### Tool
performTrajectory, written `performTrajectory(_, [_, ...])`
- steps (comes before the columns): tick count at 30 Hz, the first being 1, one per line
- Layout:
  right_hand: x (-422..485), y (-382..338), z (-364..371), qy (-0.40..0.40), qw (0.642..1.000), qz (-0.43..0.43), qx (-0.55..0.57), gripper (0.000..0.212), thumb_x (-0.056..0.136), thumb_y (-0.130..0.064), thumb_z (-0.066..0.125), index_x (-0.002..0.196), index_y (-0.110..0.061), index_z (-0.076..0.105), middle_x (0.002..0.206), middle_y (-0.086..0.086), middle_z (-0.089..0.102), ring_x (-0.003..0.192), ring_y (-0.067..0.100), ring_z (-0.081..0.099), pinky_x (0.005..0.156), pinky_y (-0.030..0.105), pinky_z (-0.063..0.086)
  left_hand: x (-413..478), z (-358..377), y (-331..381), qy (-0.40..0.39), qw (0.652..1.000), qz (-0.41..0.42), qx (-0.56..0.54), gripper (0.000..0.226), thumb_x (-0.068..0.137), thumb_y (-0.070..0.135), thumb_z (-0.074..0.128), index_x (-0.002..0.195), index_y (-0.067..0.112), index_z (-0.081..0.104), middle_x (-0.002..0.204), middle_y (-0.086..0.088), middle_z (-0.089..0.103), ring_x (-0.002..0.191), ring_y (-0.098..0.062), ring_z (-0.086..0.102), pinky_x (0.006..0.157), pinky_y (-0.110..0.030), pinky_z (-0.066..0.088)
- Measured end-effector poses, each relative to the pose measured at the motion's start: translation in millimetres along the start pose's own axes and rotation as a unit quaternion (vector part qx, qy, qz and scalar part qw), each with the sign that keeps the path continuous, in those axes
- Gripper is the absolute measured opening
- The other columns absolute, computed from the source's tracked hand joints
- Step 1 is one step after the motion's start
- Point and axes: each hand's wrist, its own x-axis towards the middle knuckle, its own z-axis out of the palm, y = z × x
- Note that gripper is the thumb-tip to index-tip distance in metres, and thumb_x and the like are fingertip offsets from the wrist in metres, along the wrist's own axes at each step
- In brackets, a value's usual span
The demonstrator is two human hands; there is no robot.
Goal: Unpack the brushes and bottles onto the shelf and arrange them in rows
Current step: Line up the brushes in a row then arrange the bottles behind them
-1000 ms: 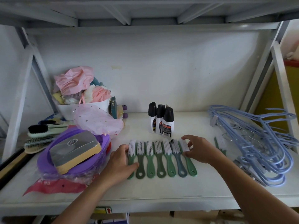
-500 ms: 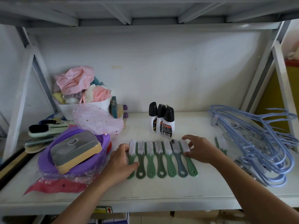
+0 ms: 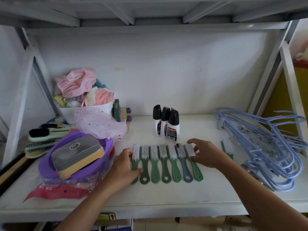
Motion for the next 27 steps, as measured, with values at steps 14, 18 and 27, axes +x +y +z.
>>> performTrajectory(14, [-0.9, -2.3, -1.0, -0.002, 1.0, 0.001, -0.014, 0.066, 0.082, -0.029, 0.076, 0.142, -0.03, 0.047, 0.116, 0.0, 0.066, 0.097, 0.014, 0.064, 0.089, 0.03, 0.055, -2.1, 0.8, 2.3, 0.01, 1.0, 0.01, 0.02, 0.063, 0.079, 0.029, 0.078, 0.131, 0.026, 0.043, 0.126, 0.012, 0.053, 0.123, -0.013, 0.05, 0.099, -0.029, 0.042])
performTrajectory(18, [-0.6, -2.3, -0.7, -0.006, 1.0, 0.008, -0.013, 0.068, 0.082, -0.031, 0.077, 0.143, -0.03, 0.046, 0.115, -0.001, 0.066, 0.098, 0.014, 0.064, 0.091, 0.032, 0.055, -1.8, 1.5, 1.3, 0.005, 1.0, 0.006, 0.018, 0.058, 0.083, 0.032, 0.075, 0.131, 0.029, 0.042, 0.125, 0.013, 0.051, 0.123, -0.012, 0.048, 0.094, -0.027, 0.04])
performTrajectory(27, [5.1, 18.0, -20.7, 0.085, 0.994, 0.063, -0.031, 0.057, 0.087, -0.047, 0.069, 0.135, -0.021, 0.055, 0.11, 0.004, 0.07, 0.1, 0.02, 0.064, 0.091, 0.033, 0.05, 4.4, -2.0, 4.5, 0.024, 0.995, -0.058, -0.076, 0.058, 0.083, 0.035, 0.077, 0.121, 0.028, 0.034, 0.12, 0.007, 0.055, 0.117, -0.015, 0.056, 0.104, -0.04, 0.047])
